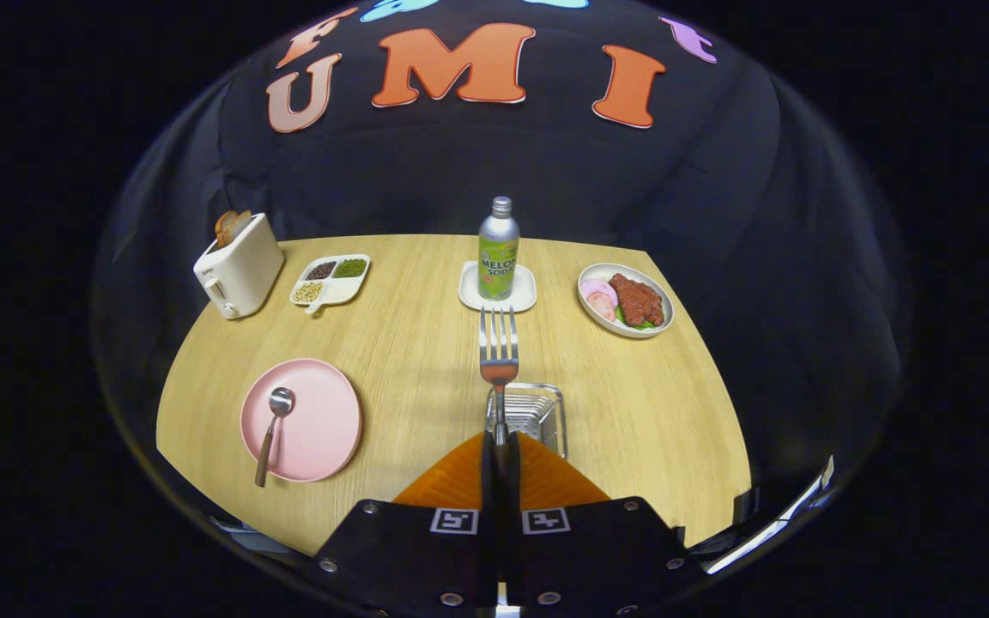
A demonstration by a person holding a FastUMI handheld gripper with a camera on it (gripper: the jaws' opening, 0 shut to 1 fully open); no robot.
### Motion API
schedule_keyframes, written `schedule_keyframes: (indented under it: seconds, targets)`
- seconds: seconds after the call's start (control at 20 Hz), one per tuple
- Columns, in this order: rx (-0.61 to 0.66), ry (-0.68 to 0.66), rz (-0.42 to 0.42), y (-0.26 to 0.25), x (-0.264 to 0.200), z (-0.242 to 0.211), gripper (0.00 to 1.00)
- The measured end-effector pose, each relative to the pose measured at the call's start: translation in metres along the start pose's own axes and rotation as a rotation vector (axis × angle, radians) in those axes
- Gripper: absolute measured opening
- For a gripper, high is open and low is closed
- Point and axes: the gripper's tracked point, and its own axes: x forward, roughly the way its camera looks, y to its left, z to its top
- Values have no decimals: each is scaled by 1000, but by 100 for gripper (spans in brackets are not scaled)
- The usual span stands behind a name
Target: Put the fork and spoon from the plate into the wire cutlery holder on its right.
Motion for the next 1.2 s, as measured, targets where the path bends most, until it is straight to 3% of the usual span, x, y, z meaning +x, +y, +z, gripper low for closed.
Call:
schedule_keyframes:
  seconds: [0.75, 1.2]
  targets:
    - [6, 213, 19, -16, 25, -59, 6]
    - [17, 174, 23, -18, 37, -41, 9]
